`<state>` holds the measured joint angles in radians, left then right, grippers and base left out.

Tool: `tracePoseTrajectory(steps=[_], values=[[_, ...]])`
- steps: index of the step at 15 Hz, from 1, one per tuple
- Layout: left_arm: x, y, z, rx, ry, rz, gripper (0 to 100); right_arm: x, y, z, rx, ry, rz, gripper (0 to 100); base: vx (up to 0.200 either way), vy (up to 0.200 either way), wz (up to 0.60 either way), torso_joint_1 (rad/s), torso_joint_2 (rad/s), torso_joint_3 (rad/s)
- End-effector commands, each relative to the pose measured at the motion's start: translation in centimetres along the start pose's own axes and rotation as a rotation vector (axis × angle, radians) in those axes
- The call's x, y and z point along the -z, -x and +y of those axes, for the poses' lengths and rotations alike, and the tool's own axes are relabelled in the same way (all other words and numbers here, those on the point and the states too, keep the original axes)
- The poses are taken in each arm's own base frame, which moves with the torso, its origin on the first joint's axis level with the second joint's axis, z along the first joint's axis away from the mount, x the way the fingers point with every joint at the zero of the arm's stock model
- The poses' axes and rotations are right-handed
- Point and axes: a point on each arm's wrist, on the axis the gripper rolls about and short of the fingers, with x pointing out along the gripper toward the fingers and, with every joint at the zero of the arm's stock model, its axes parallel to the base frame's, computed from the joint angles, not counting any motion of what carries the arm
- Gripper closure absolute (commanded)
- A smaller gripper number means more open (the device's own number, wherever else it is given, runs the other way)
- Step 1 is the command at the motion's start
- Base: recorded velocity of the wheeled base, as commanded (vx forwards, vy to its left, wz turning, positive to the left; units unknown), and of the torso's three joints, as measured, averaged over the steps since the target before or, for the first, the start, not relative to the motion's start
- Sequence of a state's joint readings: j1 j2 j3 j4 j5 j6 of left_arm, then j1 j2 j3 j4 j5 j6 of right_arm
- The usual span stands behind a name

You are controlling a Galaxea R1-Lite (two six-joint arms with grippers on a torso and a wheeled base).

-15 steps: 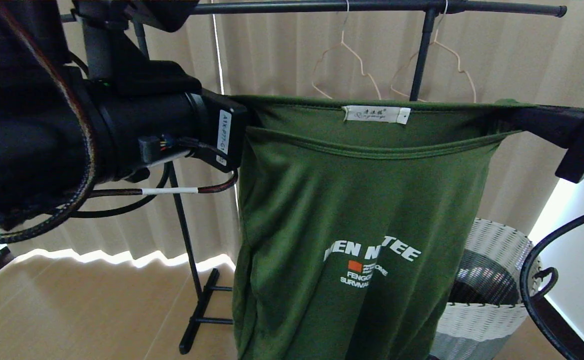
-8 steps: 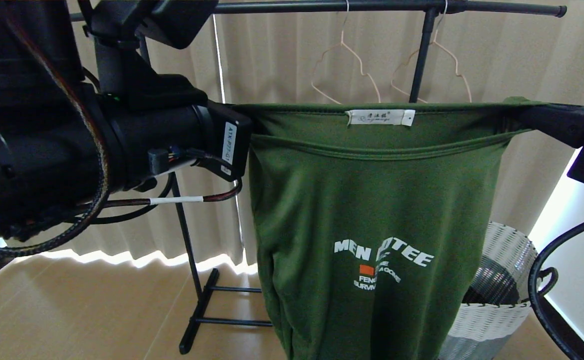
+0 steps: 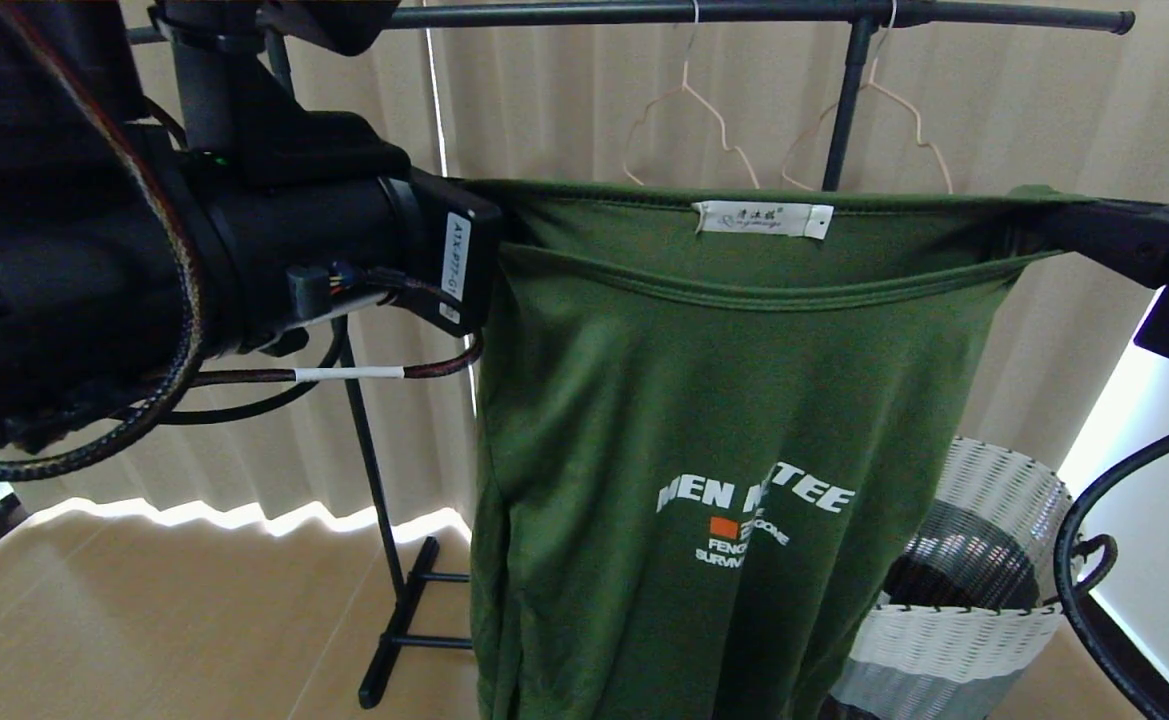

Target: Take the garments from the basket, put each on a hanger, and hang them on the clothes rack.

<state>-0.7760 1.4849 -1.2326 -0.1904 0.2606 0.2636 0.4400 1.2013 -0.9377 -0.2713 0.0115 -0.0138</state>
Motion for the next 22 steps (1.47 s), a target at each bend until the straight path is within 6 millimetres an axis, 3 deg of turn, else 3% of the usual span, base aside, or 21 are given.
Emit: tracePoseTrajectory(steps=[1, 11, 12, 15, 22], values=[[0.2, -0.1, -0.1, 0.000, -0.001, 0.007, 100, 0.2, -0.1, 0.0, -0.001, 0.000, 0.008, 100, 0.000, 0.000, 0.00, 0.000, 0.00, 0.000], [1.1, -0.1, 0.5, -0.022, -0.010, 0.040, 100, 0.5, 0.2, 0.0, 0.000, 0.000, 0.021, 100, 0.000, 0.000, 0.00, 0.000, 0.00, 0.000], [1.3, -0.2, 0.6, -0.029, -0.010, 0.046, 100, 0.6, 0.1, 0.0, 0.000, 0.000, 0.026, 0, 0.000, 0.000, 0.00, 0.000, 0.00, 0.000], [2.1, -0.4, 1.3, -0.069, -0.014, 0.077, 100, 1.4, 0.3, 0.0, -0.006, -0.001, 0.040, 0, 0.000, 0.000, 0.00, 0.000, 0.00, 0.000], [3.7, -1.3, 3.0, -0.196, -0.030, 0.158, 100, 2.0, 4.1, 0.9, -0.205, -0.006, -0.002, 0, 0.000, 0.000, 0.00, 0.000, 0.00, 0.000]])
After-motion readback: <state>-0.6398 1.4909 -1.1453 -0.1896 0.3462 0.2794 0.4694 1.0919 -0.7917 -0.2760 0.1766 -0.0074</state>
